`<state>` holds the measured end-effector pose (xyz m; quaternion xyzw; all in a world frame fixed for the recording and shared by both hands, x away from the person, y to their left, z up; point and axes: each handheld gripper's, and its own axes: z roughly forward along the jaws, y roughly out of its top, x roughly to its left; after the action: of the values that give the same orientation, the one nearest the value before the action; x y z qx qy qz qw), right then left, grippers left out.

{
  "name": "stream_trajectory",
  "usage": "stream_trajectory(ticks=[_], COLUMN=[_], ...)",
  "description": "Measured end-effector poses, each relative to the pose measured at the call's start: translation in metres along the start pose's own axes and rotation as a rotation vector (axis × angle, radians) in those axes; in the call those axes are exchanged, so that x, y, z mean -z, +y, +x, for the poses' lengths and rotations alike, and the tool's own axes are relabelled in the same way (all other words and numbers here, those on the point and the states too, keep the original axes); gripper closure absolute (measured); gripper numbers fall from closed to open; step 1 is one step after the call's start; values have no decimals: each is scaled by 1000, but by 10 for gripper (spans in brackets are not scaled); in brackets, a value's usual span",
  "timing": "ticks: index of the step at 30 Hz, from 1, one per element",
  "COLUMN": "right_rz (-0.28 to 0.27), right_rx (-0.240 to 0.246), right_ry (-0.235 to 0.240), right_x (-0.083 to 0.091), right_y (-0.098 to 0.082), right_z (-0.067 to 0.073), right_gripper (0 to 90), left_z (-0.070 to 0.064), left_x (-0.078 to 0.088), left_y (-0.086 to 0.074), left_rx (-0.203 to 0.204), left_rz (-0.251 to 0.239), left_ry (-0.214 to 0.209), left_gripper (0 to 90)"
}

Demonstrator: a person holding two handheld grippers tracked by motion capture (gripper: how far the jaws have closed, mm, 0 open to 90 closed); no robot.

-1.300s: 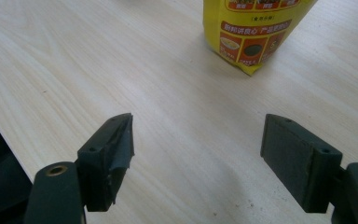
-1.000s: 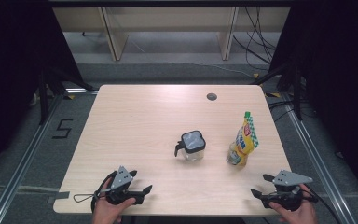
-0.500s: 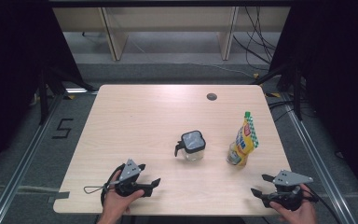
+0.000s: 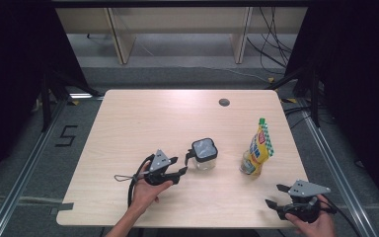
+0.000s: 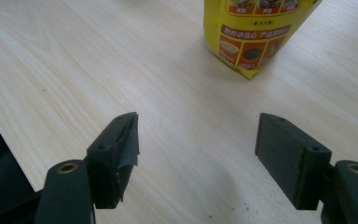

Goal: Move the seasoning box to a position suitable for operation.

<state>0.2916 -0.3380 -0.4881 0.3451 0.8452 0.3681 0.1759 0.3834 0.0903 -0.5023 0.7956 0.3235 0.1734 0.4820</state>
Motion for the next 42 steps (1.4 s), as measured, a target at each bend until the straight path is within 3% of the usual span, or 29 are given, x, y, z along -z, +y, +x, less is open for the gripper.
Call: stream_trajectory(ticks=[3,7,11,15,16,20,25,28,29,31,32,38,41,42], right_rz=[4,7,6,5,7,5,8,7,14,9,5,8,6,2], right_rx=[-10,-3,-3,7,-2,1,2,8,-17,7,12,15,-8,14], right_ry=[13,10,12,10,15,14,13,14,23,20,18,18,15,19], right_x=[0,-1,-1,-1,-1,-1,-1,-1,-1,-1,-1,-1,0,0], right_y=[0,0,0,0,0,0,0,0,0,0,0,0,0,0], right_z=[1,1,1,1,1,1,1,1,3,1,1,1,2,0], right_gripper=[310,310,309,309,309,305,305,305,305,306,306,306,306,306], left_z=[-1,0,3,6,8,8,7,6,5,1,1,-8,-12,-12], left_x=[-6,-19,-25,-26,-27,-29,-27,-27,-26,-23,-22,-12,-3,-1], left_y=[2,7,9,12,14,15,16,15,14,13,13,6,1,-1], left_rx=[-4,-49,-27,-36,-31,-54,-94,-87,-88,-71,-92,-77,-94,-94], left_rz=[8,10,7,-1,-23,-9,2,-2,-2,1,2,-2,1,-4], left_ry=[-1,-5,-20,-16,-27,-25,-16,-11,-25,-39,-47,-72,-113,-115], left_gripper=[491,536,582,655,680,709,724,726,726,727,727,727,727,727])
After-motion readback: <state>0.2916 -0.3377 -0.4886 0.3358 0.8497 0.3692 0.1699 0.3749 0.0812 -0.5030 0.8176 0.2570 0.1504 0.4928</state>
